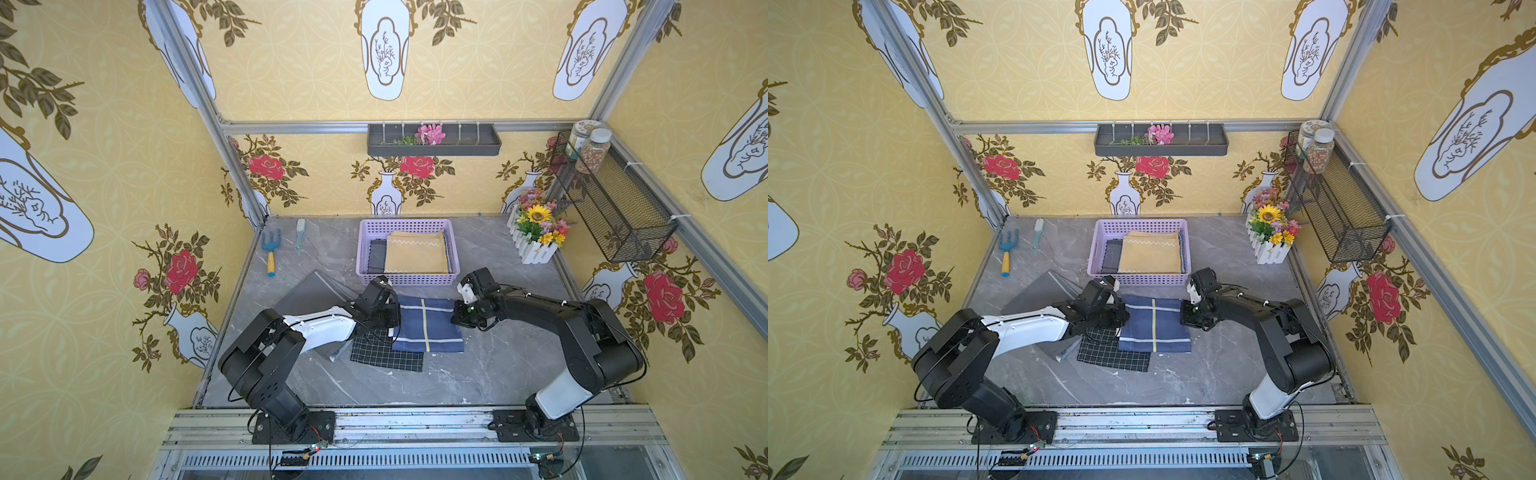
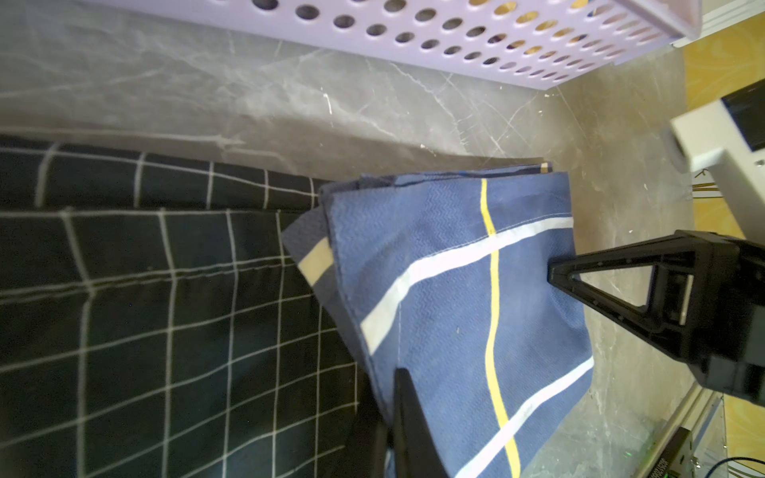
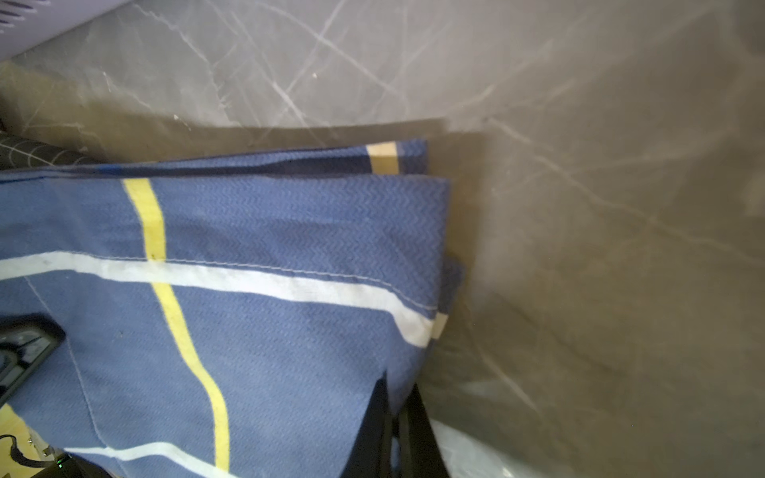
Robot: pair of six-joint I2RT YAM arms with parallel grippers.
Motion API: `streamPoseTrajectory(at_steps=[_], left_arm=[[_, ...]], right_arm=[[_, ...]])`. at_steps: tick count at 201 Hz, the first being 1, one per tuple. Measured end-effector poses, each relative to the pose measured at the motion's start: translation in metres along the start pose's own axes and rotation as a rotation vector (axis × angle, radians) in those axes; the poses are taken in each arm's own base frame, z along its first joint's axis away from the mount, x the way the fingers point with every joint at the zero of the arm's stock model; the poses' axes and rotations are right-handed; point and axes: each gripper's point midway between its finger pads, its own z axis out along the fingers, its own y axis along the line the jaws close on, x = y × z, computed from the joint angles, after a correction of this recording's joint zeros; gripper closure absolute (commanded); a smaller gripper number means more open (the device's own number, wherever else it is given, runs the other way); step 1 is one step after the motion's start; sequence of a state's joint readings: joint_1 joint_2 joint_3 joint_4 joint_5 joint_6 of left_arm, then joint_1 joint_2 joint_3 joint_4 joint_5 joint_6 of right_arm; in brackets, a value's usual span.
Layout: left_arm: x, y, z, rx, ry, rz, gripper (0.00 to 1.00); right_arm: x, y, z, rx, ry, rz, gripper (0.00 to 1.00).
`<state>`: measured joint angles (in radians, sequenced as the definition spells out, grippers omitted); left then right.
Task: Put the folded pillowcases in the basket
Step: Pick up the pillowcase from the center of the board, then place the pillowcase in the basket.
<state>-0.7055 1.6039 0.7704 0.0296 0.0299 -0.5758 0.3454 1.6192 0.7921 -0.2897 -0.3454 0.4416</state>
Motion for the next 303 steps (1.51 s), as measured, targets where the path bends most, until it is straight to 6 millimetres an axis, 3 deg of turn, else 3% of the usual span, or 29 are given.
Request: streamPoseTrajectory(at_steps=[54, 140, 167, 237, 303], left_arm=[[-0.005, -0.006, -0.018, 0.036, -0.057, 0.007, 1.0], [-0.043, -0.041, -0.087, 0.177, -0.298, 0.074, 1.0], [-0.06, -0.051, -0.108, 0.199, -0.369, 0.119, 1.0], [-0.112, -0.065, -0.149, 0.206, -0.523, 0.243, 1.0], [-0.142, -0.05, -0.149, 0.195, -0.554, 0.256, 1.0]], right_arm=[[-0.005, 0.014, -0.03, -0.038, -0.081, -0.03, 1.0], [-0.024, 0.057, -0.111, -0.167, -0.342, -0.116, 1.0], [-0.035, 0.07, -0.128, -0.198, -0.402, -0.141, 1.0], [-0.07, 0.098, -0.15, -0.26, -0.516, -0.194, 1.0], [-0.105, 0.118, -0.159, -0.291, -0.597, -0.222, 1.0]])
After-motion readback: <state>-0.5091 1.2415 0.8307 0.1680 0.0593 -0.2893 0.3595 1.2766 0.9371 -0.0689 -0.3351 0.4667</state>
